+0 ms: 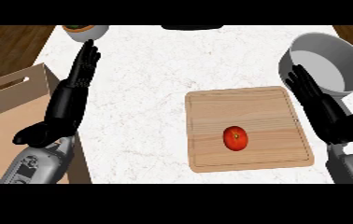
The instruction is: Pick the tomato from the cutting board and place it in the pot
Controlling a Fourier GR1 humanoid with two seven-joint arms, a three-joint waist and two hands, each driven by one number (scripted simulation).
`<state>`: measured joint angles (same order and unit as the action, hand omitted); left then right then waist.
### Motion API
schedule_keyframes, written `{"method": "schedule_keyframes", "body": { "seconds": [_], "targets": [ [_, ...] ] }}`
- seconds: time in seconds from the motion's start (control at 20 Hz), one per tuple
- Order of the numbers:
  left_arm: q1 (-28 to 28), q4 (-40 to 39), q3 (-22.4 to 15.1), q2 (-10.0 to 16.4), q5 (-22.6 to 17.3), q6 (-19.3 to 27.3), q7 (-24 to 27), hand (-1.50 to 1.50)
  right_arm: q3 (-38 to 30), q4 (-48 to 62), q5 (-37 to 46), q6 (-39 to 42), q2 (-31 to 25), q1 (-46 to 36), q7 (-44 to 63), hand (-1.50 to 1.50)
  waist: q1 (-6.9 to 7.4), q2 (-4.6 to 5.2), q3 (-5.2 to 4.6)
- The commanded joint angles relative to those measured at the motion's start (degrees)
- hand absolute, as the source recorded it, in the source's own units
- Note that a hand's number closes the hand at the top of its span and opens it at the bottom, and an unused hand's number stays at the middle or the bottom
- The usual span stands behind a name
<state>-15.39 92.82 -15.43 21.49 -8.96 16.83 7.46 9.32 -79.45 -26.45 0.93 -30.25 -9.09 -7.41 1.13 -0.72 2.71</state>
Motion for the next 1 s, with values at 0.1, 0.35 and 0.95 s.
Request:
{"method": "schedule_keyframes", "body": {
  "seconds": [0.1,0.35,0.95],
  "targets": [
    [1.2,1.0,-0.2,-1.0,-2.3,0.6,-8.4,0.0,8.1,-2.3,-2.4,8.3,7.1,-4.2,1.0,-1.5,1.32,0.68,-2.58],
    [5.7,-4.7,-0.9,-3.8,-6.9,-0.3,-12.2,0.0,12.7,-6.5,20.9,5.9,-6.5,-13.4,-1.4,1.5,1.31,-0.31,-3.55],
    [9.1,1.3,-0.1,-3.1,-7.8,2.1,-18.5,0.0,5.5,-18.3,28.9,2.8,-15.8,2.7,-16.8,-1.5,-2.04,0.38,-2.79]
  ]
}}
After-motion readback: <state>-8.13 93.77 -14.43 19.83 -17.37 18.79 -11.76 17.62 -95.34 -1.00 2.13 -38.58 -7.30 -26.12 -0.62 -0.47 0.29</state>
